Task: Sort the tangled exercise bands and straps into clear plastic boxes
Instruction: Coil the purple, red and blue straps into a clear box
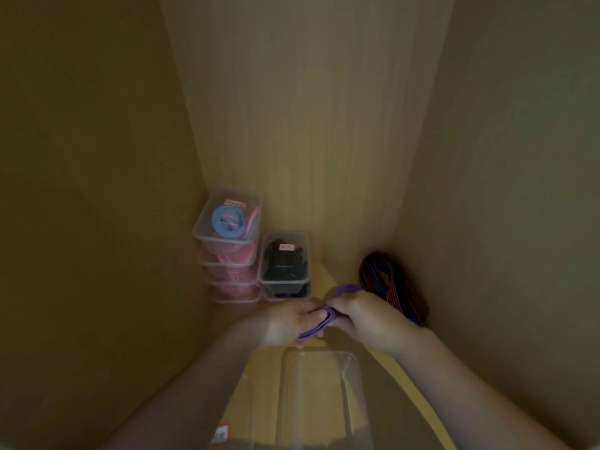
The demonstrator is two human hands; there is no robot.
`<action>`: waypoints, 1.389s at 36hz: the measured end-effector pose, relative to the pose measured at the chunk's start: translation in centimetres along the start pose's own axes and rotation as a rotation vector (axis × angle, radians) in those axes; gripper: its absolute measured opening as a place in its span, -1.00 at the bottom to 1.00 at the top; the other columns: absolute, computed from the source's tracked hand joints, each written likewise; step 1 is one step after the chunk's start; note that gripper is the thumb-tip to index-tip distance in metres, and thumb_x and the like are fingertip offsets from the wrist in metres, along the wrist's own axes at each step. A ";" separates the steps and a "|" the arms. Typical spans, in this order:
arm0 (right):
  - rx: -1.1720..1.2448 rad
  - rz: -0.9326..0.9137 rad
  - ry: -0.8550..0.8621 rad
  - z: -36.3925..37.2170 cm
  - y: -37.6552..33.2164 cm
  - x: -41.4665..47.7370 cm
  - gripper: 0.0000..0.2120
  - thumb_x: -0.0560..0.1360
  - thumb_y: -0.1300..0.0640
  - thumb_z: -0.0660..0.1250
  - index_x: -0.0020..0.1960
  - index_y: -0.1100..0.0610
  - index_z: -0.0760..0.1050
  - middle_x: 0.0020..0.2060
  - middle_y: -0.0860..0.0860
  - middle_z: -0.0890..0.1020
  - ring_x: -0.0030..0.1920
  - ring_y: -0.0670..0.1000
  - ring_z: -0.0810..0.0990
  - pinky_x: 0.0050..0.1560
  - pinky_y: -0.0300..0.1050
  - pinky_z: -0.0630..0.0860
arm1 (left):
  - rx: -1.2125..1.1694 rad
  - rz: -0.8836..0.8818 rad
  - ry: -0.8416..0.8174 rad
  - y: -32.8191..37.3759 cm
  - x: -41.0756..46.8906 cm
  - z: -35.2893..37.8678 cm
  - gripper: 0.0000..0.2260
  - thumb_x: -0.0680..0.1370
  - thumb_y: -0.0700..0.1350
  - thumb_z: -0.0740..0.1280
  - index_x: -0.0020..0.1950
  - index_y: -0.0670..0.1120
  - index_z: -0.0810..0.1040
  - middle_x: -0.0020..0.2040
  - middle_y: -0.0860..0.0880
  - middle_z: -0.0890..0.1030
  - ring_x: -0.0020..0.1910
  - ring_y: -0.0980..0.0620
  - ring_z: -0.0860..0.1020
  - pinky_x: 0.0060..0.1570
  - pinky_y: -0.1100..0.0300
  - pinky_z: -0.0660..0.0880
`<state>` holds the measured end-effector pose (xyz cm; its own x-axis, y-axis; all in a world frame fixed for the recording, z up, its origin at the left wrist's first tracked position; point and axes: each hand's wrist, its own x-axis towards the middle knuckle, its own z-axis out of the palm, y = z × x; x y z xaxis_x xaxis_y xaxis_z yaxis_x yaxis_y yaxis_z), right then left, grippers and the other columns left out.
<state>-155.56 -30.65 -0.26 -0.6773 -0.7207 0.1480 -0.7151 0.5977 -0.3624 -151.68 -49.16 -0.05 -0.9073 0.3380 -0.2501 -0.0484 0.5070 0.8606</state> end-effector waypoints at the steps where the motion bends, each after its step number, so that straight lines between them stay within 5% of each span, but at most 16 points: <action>1: 0.011 0.025 0.035 0.1 0.2 0.1 -0.78 0.54 -0.10 0.22 -0.02 0.00 0.54 -0.19 0.00 0.61 -0.15 0.01 0.59 -0.14 0.04 0.51 | -0.055 -0.007 0.045 -0.1 0.1 0.4 -0.75 0.67 -0.05 0.12 0.24 -0.10 0.49 -0.17 0.06 0.56 -0.32 0.25 0.51 -0.29 0.34 0.48; 6: 0.102 0.139 0.187 1.6 -0.2 -0.1 -0.69 0.54 -0.07 0.08 0.04 0.05 0.52 -0.20 0.04 0.64 -0.17 0.06 0.62 -0.18 0.04 0.52 | -0.544 -0.049 0.231 0.3 0.5 2.6 -0.84 0.67 -0.11 0.11 0.02 -0.06 0.47 -0.16 -0.06 0.55 -0.24 0.06 0.52 -0.19 0.21 0.52; 9: 0.174 0.165 0.188 2.1 -1.1 -0.2 -0.71 0.57 0.07 0.13 0.23 0.04 0.47 -0.12 0.05 0.65 -0.12 0.04 0.63 -0.13 -0.02 0.53 | -0.840 -0.042 0.329 0.5 1.5 3.6 -0.80 0.67 -0.14 0.11 0.13 -0.21 0.47 -0.06 -0.20 0.58 -0.09 -0.06 0.56 -0.02 0.03 0.51; 13: 0.182 0.091 0.135 2.6 -1.7 -0.6 -0.62 0.52 0.10 0.18 0.33 0.00 0.37 -0.03 -0.01 0.48 -0.05 0.07 0.55 -0.04 -0.04 0.51 | -1.119 0.013 0.488 0.9 2.1 3.4 -0.77 0.67 -0.16 0.08 0.16 -0.26 0.44 -0.08 -0.21 0.57 -0.10 -0.05 0.56 -0.04 0.11 0.50; 17: 0.164 0.056 0.113 2.8 -1.9 -0.6 -0.51 0.46 -0.05 0.29 0.36 0.00 0.34 0.08 -0.05 0.40 0.09 0.02 0.51 0.14 -0.07 0.48 | -1.149 0.044 0.559 1.1 2.1 3.5 -0.75 0.68 -0.14 0.08 0.21 -0.26 0.42 -0.08 -0.20 0.58 -0.09 -0.05 0.56 -0.05 0.11 0.52; 25: 0.268 0.055 0.172 2.2 -1.9 -0.6 -0.49 0.50 -0.17 0.26 0.38 0.00 0.38 0.08 0.01 0.58 0.09 -0.01 0.57 0.09 -0.07 0.51 | -1.158 0.095 0.527 1.0 2.0 3.6 -0.73 0.67 -0.16 0.06 0.27 -0.29 0.38 0.01 -0.22 0.58 -0.03 -0.07 0.56 0.02 0.08 0.54; 30: 0.156 0.050 0.190 1.6 -1.7 -0.4 -0.48 0.55 -0.05 0.26 0.47 0.05 0.28 0.15 0.06 0.62 0.11 0.05 0.58 0.03 -0.16 0.49 | -1.280 0.143 0.418 0.4 1.9 3.1 -0.77 0.62 -0.14 0.14 0.17 -0.25 0.41 0.00 -0.25 0.55 -0.03 -0.10 0.55 0.03 0.07 0.52; 34: -0.005 -0.015 0.052 0.0 -0.2 -0.6 -0.62 0.58 -0.03 0.18 0.37 0.04 0.32 0.09 0.05 0.56 0.04 0.11 0.57 -0.01 0.00 0.51 | -1.062 0.010 0.264 -0.2 1.2 0.9 -0.81 0.59 -0.08 0.23 0.09 -0.17 0.49 0.02 -0.22 0.60 -0.05 -0.09 0.61 0.04 0.06 0.55; 37: -0.123 -0.046 -0.042 -1.0 0.2 -0.5 -0.65 0.60 0.02 0.17 0.37 0.05 0.31 0.06 0.05 0.49 -0.02 0.12 0.55 -0.07 0.07 0.49 | -0.390 -0.072 0.230 -0.3 1.0 -1.0 -0.96 0.58 -0.13 0.31 -0.05 -0.07 0.52 -0.19 -0.07 0.60 -0.33 0.13 0.59 -0.24 0.21 0.56; 40: -0.114 -0.094 -0.096 -1.2 -0.7 -0.3 -0.71 0.61 0.05 0.18 0.32 -0.03 0.33 -0.02 0.00 0.46 -0.09 0.08 0.53 -0.14 0.05 0.47 | -0.043 -0.051 0.068 0.1 1.0 -1.7 -0.87 0.59 -0.05 0.30 -0.04 -0.10 0.56 -0.30 -0.01 0.57 -0.43 0.21 0.53 -0.40 0.30 0.49; 43: -0.028 -0.064 -0.055 -1.3 -0.7 0.0 -0.79 0.61 0.04 0.20 0.22 0.03 0.41 -0.03 0.01 0.54 -0.08 0.05 0.54 -0.18 -0.09 0.39 | -0.021 -0.044 0.041 0.6 0.6 -1.5 -0.84 0.65 -0.07 0.19 -0.04 -0.09 0.50 -0.34 0.05 0.54 -0.47 0.24 0.48 -0.41 0.31 0.45; 47: 0.064 0.040 0.096 -0.8 -0.1 0.1 -0.67 0.57 -0.19 0.07 0.09 0.00 0.45 -0.16 0.01 0.63 -0.16 0.04 0.61 -0.18 0.04 0.51 | -0.268 0.009 0.150 0.3 0.5 -0.5 -0.80 0.67 -0.11 0.11 0.09 -0.15 0.50 -0.17 0.02 0.60 -0.41 0.21 0.51 -0.35 0.30 0.45; 50: 0.115 0.072 0.193 -0.3 -0.5 -0.2 -0.71 0.59 -0.07 0.11 0.15 0.07 0.47 -0.21 0.05 0.64 -0.22 0.06 0.61 -0.22 0.01 0.52 | -0.435 0.000 0.277 0.0 0.9 0.7 -0.81 0.67 -0.11 0.11 0.08 -0.11 0.51 -0.16 -0.01 0.61 -0.37 0.19 0.56 -0.30 0.29 0.51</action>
<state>-155.14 -30.73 0.19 -0.7544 -0.5903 0.2872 -0.6467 0.5935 -0.4791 -152.20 -48.35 -0.57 -0.9811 0.0850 -0.1740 -0.1643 0.1106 0.9802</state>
